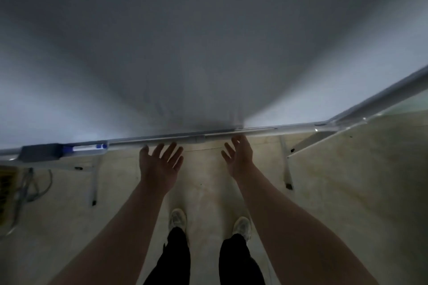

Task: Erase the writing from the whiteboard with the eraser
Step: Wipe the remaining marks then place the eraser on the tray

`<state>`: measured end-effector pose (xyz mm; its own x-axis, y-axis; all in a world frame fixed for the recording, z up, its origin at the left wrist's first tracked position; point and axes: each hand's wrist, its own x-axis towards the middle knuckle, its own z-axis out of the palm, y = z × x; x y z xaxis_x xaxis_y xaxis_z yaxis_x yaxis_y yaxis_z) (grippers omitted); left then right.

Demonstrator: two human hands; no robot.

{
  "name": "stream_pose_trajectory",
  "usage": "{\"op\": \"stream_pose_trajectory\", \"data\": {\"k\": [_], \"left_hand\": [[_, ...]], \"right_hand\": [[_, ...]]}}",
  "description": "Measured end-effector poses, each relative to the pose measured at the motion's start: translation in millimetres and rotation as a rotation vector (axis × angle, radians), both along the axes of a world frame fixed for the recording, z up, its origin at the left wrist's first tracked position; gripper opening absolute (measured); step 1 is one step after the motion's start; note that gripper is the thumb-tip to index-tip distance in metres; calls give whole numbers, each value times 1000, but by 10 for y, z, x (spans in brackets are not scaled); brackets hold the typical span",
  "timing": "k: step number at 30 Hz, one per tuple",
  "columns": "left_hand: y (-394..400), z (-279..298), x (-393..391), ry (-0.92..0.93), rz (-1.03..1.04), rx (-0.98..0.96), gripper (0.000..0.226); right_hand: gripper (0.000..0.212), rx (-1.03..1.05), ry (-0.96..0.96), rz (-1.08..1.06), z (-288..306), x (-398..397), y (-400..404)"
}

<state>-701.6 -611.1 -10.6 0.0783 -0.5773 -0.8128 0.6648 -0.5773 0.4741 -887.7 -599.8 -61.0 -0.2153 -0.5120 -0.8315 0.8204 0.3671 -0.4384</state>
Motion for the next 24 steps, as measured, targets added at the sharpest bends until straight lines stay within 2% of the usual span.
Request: {"op": "stream_pose_trajectory", "data": {"k": [5,9,13,19,21,23,24], "left_hand": [[74,-4,723,2,128,60,60],[79,-7,1449,6,230,86,58],[-13,-42,1994,16,279,87,57],[-325,-218,2710,35,291,97,53],[-428,-288,2856,19,265,102,41],[-524,-322,2949,-10,198,104,15],[-582,-339,3010,-17,162,102,14]], "right_hand": [[12,37,3,184,59,818,-133],[20,60,25,305,55,1518,-234],[26,100,78,324,-38,1913,-340],[22,153,196,258,-191,2145,-515],[20,171,218,246,-214,2154,-556],[16,178,233,258,-233,2169,-566],[15,184,236,264,-248,2205,-568]]}}
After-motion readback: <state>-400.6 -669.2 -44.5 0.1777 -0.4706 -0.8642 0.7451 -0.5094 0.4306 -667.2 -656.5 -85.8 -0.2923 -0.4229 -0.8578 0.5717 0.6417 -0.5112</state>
